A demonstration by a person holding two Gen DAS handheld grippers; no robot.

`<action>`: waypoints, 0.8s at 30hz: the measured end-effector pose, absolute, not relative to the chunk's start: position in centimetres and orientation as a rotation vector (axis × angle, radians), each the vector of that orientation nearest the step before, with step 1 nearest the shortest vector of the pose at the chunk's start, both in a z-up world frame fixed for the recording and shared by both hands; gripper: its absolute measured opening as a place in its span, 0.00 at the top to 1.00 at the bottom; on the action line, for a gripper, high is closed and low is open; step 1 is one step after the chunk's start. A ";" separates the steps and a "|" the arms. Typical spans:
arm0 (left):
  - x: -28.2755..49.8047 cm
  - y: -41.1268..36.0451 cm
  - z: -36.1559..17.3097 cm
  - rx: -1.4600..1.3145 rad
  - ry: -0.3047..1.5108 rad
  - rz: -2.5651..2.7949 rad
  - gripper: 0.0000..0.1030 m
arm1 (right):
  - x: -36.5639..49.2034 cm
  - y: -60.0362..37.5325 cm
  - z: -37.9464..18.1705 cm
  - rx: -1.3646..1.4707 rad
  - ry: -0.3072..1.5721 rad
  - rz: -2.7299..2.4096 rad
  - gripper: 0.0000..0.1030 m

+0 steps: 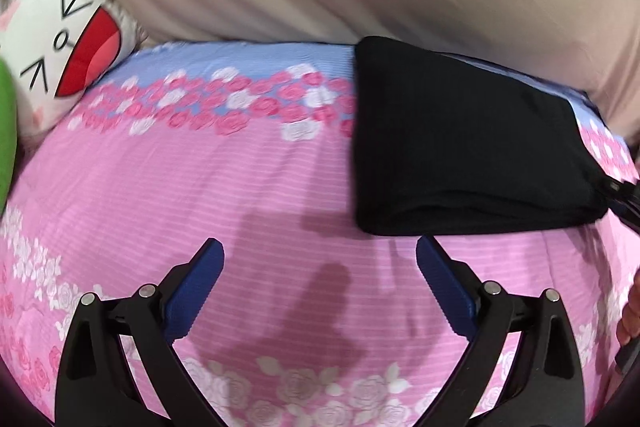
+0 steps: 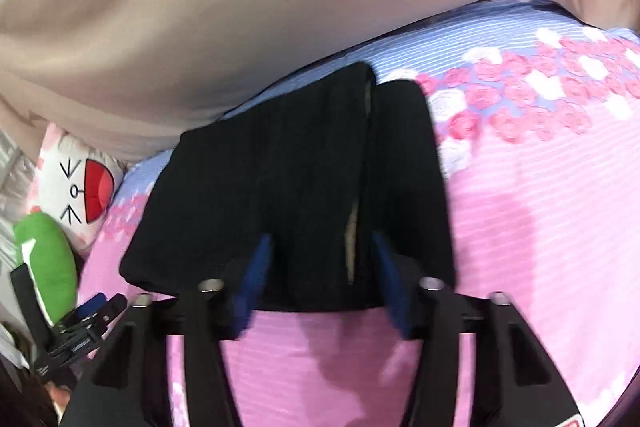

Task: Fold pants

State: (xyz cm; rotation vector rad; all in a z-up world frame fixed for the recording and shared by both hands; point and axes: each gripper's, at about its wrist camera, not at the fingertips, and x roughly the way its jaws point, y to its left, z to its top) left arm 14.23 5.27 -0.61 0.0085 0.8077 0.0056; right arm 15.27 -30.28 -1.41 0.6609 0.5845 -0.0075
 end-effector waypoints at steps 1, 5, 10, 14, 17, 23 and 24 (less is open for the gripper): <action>14.2 4.9 -0.6 0.018 0.804 -0.004 0.08 | 15.7 -29.7 -1.2 0.625 0.582 -0.018 0.50; 14.3 4.3 -0.8 0.033 0.800 -0.009 0.08 | 17.1 -28.7 -1.1 0.595 0.575 -0.042 0.81; 14.3 4.6 -0.6 0.021 0.789 -0.002 0.08 | 14.5 -29.6 2.5 0.514 0.488 -0.108 0.85; 14.9 4.5 -1.1 0.007 0.794 -0.009 0.07 | 15.5 -30.8 -1.7 0.533 0.529 -0.138 0.73; 15.9 4.3 -1.6 -0.001 0.797 -0.008 0.07 | 14.8 -31.3 -0.6 0.551 0.547 -0.169 0.52; 18.6 3.0 -3.0 -0.004 0.835 -0.059 0.17 | 15.0 -32.6 -3.7 0.708 0.599 -0.105 0.33; 19.0 2.7 -3.2 -0.009 0.846 -0.094 0.36 | 15.3 -32.9 -4.0 0.747 0.593 -0.072 0.42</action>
